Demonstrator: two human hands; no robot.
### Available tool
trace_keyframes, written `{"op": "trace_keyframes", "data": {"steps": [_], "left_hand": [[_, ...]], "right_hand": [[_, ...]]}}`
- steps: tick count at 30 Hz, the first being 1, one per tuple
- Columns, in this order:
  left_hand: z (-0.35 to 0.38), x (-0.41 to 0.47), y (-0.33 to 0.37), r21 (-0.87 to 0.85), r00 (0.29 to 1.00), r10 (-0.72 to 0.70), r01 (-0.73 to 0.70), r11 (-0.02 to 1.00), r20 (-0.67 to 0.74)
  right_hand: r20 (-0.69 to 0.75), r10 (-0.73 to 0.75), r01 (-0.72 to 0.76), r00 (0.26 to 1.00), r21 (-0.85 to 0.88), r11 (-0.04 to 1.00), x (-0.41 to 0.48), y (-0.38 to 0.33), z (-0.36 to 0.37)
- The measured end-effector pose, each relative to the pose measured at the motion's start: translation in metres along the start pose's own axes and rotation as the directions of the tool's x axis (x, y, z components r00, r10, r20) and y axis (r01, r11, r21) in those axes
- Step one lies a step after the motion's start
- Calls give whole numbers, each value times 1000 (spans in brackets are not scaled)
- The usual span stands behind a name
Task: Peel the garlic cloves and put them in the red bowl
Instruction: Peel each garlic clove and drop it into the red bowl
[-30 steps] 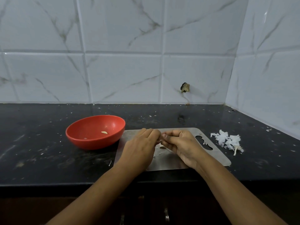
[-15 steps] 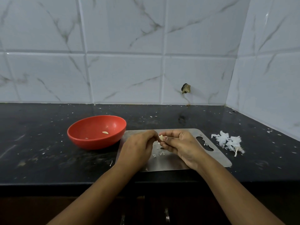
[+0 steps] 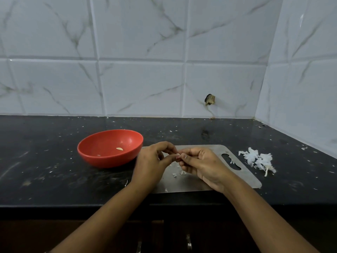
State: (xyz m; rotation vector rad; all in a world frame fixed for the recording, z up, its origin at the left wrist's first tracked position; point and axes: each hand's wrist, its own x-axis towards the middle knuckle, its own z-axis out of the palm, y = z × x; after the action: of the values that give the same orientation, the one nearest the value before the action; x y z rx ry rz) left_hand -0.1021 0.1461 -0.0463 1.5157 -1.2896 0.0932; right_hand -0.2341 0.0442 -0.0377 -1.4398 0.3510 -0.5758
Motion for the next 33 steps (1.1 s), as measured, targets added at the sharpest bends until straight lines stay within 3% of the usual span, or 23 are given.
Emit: {"op": "trace_keyframes", "data": {"steps": [20, 33], "left_hand": [[3, 3, -5, -75, 996, -91, 90, 993, -7], [5, 2, -8, 21, 1000, -21, 21, 1000, 10]], "right_hand": [[-65, -72, 67, 995, -75, 995, 0, 2, 0], [-42, -103, 99, 994, -92, 991, 1, 2, 3]]}}
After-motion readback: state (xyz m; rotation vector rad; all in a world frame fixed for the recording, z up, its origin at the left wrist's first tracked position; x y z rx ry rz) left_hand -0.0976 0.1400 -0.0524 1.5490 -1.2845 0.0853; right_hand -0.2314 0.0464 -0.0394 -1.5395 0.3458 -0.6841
